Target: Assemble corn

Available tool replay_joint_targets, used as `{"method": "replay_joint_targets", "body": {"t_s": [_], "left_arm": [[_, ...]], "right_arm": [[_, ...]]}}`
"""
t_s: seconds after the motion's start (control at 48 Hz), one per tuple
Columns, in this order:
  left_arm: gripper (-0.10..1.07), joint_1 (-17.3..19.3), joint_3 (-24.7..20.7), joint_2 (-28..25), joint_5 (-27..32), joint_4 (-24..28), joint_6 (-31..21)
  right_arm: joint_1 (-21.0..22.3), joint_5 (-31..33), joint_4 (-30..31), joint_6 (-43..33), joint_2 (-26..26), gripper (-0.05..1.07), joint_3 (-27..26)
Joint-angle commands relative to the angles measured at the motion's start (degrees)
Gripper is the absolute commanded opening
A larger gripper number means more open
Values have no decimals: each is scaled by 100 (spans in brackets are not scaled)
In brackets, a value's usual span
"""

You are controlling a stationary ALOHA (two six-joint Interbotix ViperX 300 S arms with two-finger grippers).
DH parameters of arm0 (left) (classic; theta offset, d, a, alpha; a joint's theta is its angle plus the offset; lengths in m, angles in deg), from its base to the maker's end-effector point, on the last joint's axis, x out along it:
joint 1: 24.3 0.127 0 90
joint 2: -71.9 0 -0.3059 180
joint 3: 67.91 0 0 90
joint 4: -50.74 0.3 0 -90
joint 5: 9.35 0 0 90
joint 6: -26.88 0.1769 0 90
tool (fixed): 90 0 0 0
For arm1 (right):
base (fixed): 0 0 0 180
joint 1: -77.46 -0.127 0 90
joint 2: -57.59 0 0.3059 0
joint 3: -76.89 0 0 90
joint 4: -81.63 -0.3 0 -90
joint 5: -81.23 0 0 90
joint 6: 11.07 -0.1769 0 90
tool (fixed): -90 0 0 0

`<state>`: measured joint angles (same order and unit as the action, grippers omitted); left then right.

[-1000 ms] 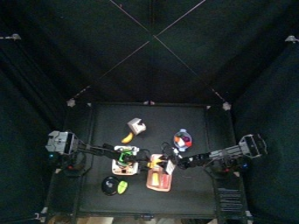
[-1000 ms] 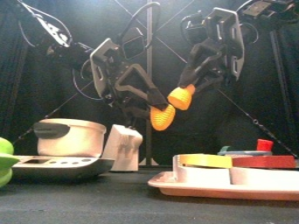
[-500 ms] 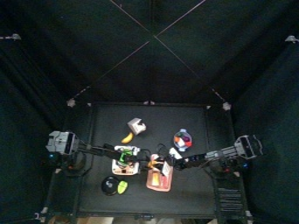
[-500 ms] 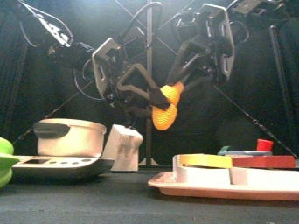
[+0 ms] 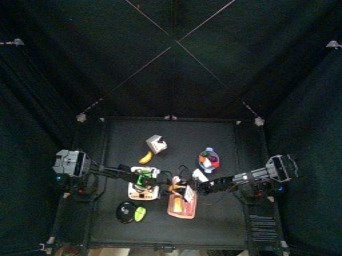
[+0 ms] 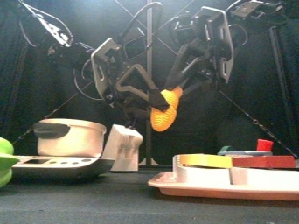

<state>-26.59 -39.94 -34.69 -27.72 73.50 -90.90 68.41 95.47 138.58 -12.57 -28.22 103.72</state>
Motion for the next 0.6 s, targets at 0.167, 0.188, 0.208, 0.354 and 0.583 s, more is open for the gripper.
{"method": "replay_joint_targets", "body": {"t_s": [0.167,0.188,0.208,0.354,0.583], "left_arm": [[76,-35,-185,62,-62,0,18],[76,-35,-185,62,-70,0,18],[76,-35,-185,62,-62,0,18],[76,-35,-176,97,-62,35,26],[76,-35,-167,176,-62,167,26]], "right_arm": [[105,-35,0,18,-44,64,-141],[97,-44,-9,18,-44,64,-141],[88,-44,0,18,-35,64,-141],[79,-141,-88,18,0,64,-132],[88,-413,-193,18,70,64,-105]]}}
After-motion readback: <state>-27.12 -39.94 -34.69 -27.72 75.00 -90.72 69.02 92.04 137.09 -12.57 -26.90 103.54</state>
